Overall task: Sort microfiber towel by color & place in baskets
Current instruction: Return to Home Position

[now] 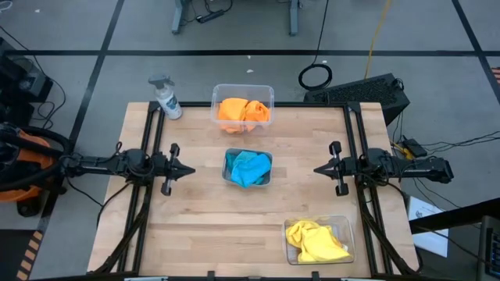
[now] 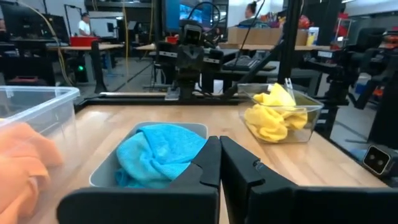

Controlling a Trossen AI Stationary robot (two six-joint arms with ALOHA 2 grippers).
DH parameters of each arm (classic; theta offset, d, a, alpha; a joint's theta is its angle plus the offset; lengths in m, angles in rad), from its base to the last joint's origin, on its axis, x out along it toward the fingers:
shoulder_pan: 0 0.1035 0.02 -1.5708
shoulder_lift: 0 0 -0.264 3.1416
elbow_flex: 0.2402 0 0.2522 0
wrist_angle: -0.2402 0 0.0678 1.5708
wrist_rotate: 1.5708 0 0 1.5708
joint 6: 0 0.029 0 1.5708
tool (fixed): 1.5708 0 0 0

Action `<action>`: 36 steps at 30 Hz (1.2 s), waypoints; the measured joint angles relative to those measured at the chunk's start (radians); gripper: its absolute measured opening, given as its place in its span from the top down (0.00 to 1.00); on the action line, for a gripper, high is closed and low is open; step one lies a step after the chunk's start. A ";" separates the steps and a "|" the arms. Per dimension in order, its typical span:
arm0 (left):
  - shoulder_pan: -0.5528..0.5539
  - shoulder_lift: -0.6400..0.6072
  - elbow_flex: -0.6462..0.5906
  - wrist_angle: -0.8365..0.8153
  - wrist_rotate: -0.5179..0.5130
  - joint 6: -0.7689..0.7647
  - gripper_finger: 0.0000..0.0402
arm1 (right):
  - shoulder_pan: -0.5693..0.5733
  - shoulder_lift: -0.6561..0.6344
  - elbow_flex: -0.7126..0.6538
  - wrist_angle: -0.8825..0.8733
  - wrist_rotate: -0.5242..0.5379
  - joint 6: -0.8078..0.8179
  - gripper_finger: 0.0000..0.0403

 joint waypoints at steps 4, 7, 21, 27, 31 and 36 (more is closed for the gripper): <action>0.000 0.000 0.002 0.004 -0.001 0.030 0.99 | 0.000 0.000 0.000 0.000 0.000 0.000 1.00; 0.000 0.000 0.002 0.023 -0.009 0.054 0.99 | 0.000 0.000 0.000 0.000 0.000 0.000 1.00; 0.000 0.000 0.002 0.019 -0.058 0.104 0.99 | 0.000 0.000 0.000 0.000 0.001 0.000 1.00; 0.000 0.000 0.003 0.009 -0.069 0.105 0.94 | 0.000 0.000 0.000 0.000 0.001 0.000 1.00; 0.000 0.000 0.003 0.011 -0.069 0.105 0.93 | 0.000 0.000 0.000 0.000 0.001 0.000 1.00; 0.000 0.000 0.003 0.010 -0.069 0.105 0.92 | 0.000 0.000 0.000 0.000 0.001 0.000 1.00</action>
